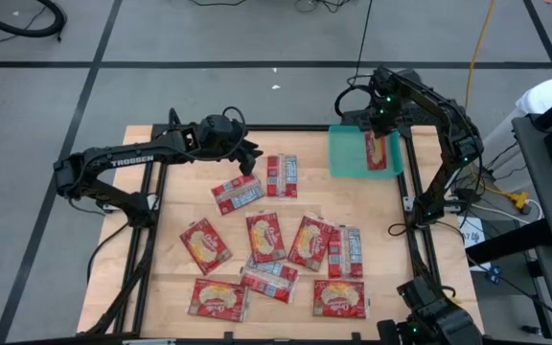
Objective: Sort popcorn bags into baskets
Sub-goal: Put the red popcorn bag into the light blue bin
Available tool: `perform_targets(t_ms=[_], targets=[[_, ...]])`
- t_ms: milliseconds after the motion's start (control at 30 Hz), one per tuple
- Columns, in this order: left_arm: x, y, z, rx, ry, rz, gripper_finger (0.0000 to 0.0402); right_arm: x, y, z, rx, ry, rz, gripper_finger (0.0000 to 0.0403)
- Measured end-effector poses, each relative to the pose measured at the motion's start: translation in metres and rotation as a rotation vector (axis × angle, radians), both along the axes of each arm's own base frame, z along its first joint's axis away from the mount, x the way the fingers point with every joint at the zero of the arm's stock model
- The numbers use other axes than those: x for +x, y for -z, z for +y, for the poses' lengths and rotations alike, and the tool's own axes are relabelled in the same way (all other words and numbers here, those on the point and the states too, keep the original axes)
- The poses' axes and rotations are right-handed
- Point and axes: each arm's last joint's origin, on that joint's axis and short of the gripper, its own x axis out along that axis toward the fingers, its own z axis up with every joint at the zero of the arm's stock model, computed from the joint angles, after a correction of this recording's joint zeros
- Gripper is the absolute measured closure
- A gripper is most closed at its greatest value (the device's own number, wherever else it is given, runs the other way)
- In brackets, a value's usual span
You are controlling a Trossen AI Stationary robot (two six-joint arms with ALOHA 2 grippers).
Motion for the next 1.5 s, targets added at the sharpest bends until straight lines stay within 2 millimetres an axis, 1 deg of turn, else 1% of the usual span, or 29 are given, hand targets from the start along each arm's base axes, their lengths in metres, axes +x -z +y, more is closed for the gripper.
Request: perform_targets(t_ms=[267, 400, 600, 667, 767, 933, 1067, 1167, 1267, 1400, 1500], targets=[[0.000, 0.000, -0.001, -0.009, 0.025, -0.004, 0.0250, 0.001, 0.000, -0.001, -0.015, 0.022, 0.005, 0.0280], [0.000, 0.000, -0.001, -0.017, 0.023, -0.006, 0.0250, 0.004, 0.000, 0.002, -0.009, 0.000, 0.038, 0.0270], [0.000, 0.000, -0.001, -0.017, 0.023, -0.006, 0.0250, 0.012, 0.000, 0.008, -0.025, -0.078, 0.104, 0.0269], [0.000, 0.000, -0.001, -0.017, 0.023, -0.005, 0.0250, 0.018, 0.000, 0.009, -0.030, -0.132, 0.069, 0.0269], [0.000, 0.000, -0.001, -0.013, 0.025, -0.004, 0.0250, 0.028, 0.000, 0.012, -0.031, -0.155, 0.013, 0.0278], [0.002, 0.003, 0.000, 0.002, 0.038, 0.014, 0.0250, 0.052, 0.001, 0.014, -0.124, -0.175, -0.033, 0.0308], [0.007, 0.011, 0.002, -0.004, 0.043, 0.044, 0.0250, 0.064, 0.018, 0.018, -0.157, -0.176, -0.099, 0.0344], [0.011, 0.017, 0.004, -0.002, 0.049, 0.062, 0.0250, 0.066, 0.036, 0.024, -0.143, -0.212, -0.129, 0.0373], [0.012, 0.020, 0.004, -0.009, 0.047, 0.070, 0.0250, 0.064, 0.056, 0.030, -0.139, -0.231, -0.129, 0.0396], [0.012, 0.018, 0.004, 0.011, 0.055, 0.063, 0.0250, 0.058, 0.080, 0.039, -0.116, -0.225, -0.121, 0.0397], [0.012, 0.019, 0.005, 0.025, 0.058, 0.069, 0.0250, 0.051, 0.094, 0.047, -0.090, -0.222, -0.076, 0.0396]])
